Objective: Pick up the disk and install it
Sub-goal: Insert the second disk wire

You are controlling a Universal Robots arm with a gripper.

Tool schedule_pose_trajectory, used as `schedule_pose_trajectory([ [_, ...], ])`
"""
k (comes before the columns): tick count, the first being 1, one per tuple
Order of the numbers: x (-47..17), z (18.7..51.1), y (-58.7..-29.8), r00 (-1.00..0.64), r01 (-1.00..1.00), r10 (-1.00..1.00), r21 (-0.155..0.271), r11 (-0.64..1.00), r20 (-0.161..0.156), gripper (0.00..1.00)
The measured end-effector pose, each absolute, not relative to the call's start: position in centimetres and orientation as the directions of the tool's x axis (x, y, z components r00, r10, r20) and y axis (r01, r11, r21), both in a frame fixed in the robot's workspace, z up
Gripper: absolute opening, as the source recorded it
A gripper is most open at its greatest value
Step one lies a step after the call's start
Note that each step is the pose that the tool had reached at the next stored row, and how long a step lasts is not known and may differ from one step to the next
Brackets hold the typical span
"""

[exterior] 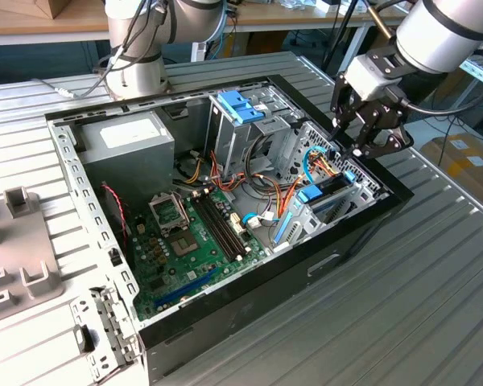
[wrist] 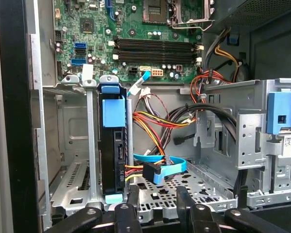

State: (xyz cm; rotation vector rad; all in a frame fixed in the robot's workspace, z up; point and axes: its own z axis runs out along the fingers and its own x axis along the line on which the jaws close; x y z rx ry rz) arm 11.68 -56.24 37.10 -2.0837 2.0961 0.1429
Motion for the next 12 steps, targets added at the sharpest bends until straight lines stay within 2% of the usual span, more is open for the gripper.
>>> schedule_pose_trajectory([
  [12,10.25,36.52,-56.81,0.0,-0.998,-0.981,-0.06,0.012,-0.195,0.44],
])
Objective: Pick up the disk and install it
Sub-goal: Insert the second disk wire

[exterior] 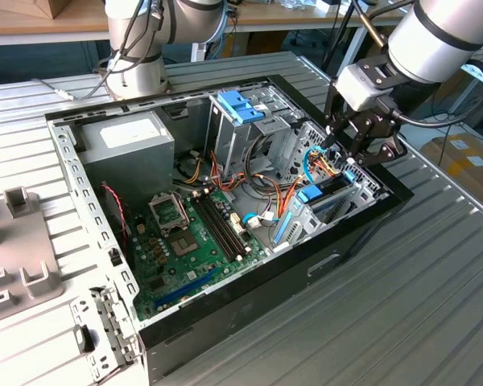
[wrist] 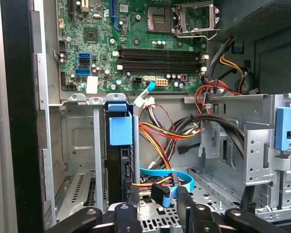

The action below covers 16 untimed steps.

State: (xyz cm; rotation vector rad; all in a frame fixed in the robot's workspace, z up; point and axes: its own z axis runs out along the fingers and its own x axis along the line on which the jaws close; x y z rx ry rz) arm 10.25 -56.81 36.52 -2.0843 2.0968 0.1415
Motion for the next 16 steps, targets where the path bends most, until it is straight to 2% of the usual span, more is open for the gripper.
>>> schedule_pose_trajectory([
  [5,10.25,36.52,-56.81,0.0,-0.998,-0.981,-0.06,0.012,-0.195,0.42],
  [6,10.25,36.52,-56.81,0.0,-0.998,-0.981,-0.06,0.012,-0.195,0.29],
  [7,10.25,36.52,-56.81,0.0,-0.998,-0.981,-0.06,0.012,-0.195,0.29],
  [8,10.25,36.52,-56.81,0.0,-0.998,-0.981,-0.06,0.012,-0.195,0.23],
  [10,10.25,36.51,-56.81,0.0,-0.998,-0.981,-0.06,0.012,-0.195,0.2],
  [16,10.25,36.51,-56.81,0.0,-0.998,-0.981,-0.06,0.012,-0.195,0.2],
])
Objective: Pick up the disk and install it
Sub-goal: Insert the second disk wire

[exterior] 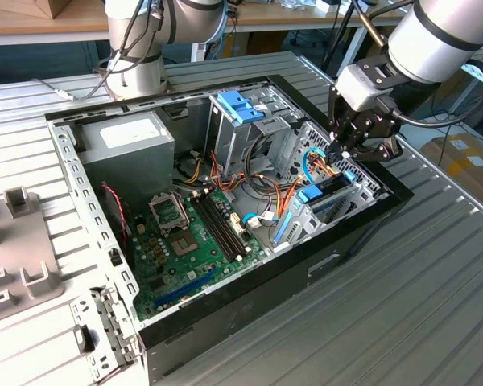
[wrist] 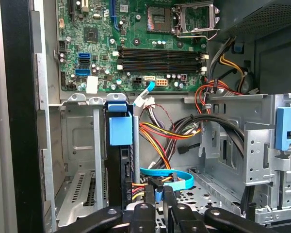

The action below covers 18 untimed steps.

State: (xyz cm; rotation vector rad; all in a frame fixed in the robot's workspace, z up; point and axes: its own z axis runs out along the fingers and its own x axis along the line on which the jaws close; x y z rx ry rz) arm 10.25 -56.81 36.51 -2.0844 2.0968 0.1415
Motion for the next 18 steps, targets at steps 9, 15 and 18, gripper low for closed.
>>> schedule_pose_trajectory([
  [9,10.2,36.5,-57.7,0.0,-0.998,-0.981,-0.06,0.012,-0.196,0.2],
  [15,10.2,36.4,-59.4,0.0,-0.998,-0.98,-0.06,0.012,-0.198,0.2],
  [18,10.2,36.3,-60.3,0.0,-0.998,-0.98,-0.06,0.012,-0.199,0.2],
])
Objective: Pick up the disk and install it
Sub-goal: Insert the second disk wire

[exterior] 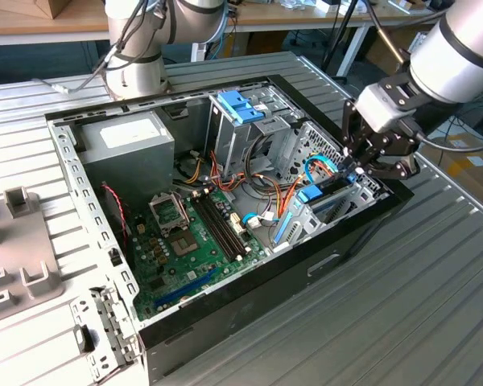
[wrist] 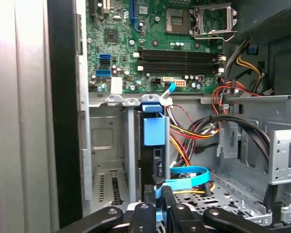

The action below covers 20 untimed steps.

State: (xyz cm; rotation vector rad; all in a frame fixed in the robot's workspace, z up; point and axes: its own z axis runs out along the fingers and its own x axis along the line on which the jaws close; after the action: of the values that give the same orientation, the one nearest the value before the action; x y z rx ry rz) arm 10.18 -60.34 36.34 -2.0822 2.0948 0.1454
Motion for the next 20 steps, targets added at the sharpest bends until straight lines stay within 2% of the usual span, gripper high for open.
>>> schedule_pose_trajectory([
  [5,10.2,36.3,-60.9,0.0,-0.998,-0.978,-0.06,0.013,-0.209,0.2],
  [10,10.2,36.3,-58.5,0.001,-0.998,-0.978,-0.06,0.012,-0.209,0.2],
  [16,10.2,36.3,-58.4,0.001,-0.998,-0.978,-0.06,0.012,-0.209,0.2],
  [17,10.2,36.3,-58.4,0.001,-0.998,-0.978,-0.06,0.012,-0.209,0.21],
  [19,10.2,36.3,-58.4,0.001,-0.998,-0.978,-0.06,0.012,-0.209,0.33],
  [20,10.2,36.3,-58.4,0.001,-0.998,-0.978,-0.06,0.012,-0.209,0.33],
])
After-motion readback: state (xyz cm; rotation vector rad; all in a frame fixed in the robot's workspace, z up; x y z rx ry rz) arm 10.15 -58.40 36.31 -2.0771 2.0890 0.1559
